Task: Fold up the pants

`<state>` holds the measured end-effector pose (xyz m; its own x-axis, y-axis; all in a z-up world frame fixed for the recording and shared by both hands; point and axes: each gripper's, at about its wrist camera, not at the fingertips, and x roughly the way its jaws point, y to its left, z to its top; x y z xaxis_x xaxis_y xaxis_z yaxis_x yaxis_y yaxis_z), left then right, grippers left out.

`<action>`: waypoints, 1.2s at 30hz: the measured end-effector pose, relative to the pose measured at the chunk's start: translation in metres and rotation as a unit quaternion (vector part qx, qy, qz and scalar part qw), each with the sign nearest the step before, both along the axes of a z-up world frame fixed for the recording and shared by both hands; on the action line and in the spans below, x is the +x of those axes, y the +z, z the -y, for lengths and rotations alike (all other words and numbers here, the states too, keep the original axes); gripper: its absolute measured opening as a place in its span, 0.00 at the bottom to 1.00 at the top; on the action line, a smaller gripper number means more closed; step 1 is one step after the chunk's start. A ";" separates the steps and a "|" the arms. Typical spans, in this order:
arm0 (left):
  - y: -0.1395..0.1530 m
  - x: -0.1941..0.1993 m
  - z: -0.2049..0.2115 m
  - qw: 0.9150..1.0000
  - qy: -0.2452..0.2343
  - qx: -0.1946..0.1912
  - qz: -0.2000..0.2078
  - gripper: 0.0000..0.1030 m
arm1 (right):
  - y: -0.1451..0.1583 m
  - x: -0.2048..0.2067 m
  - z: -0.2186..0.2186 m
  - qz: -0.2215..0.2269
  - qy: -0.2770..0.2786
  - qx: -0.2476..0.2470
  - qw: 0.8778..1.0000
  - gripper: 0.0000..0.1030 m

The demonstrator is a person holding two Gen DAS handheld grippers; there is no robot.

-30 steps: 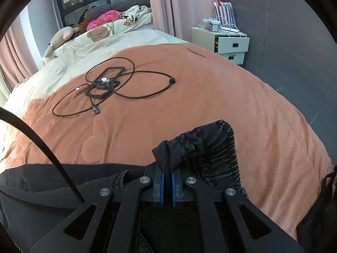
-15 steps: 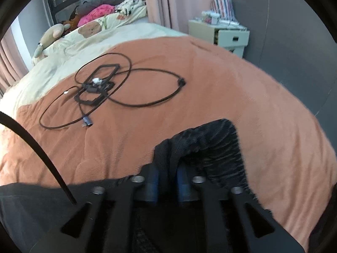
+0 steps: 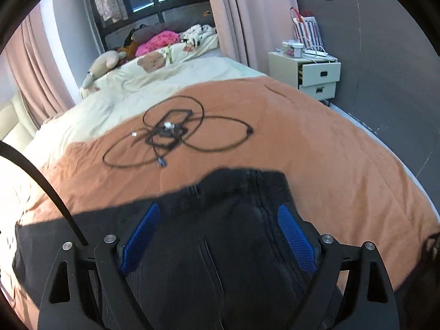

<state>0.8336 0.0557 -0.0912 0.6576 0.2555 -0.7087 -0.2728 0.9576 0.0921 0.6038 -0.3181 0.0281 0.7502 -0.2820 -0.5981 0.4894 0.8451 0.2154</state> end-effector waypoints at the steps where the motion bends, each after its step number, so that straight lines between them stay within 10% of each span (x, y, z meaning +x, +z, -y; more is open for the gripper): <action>1: 0.002 -0.010 -0.002 1.000 0.000 -0.003 0.002 0.74 | 0.000 -0.009 -0.001 -0.004 -0.001 0.000 1.000 0.85; 19: -0.009 -0.117 -0.033 0.997 0.019 -0.076 -0.028 0.74 | -0.032 -0.174 -0.001 0.012 0.000 0.142 0.990 0.77; 36: -0.055 -0.120 -0.026 0.985 0.016 -0.159 -0.063 0.71 | -0.089 -0.165 0.045 0.029 0.007 0.261 0.965 0.63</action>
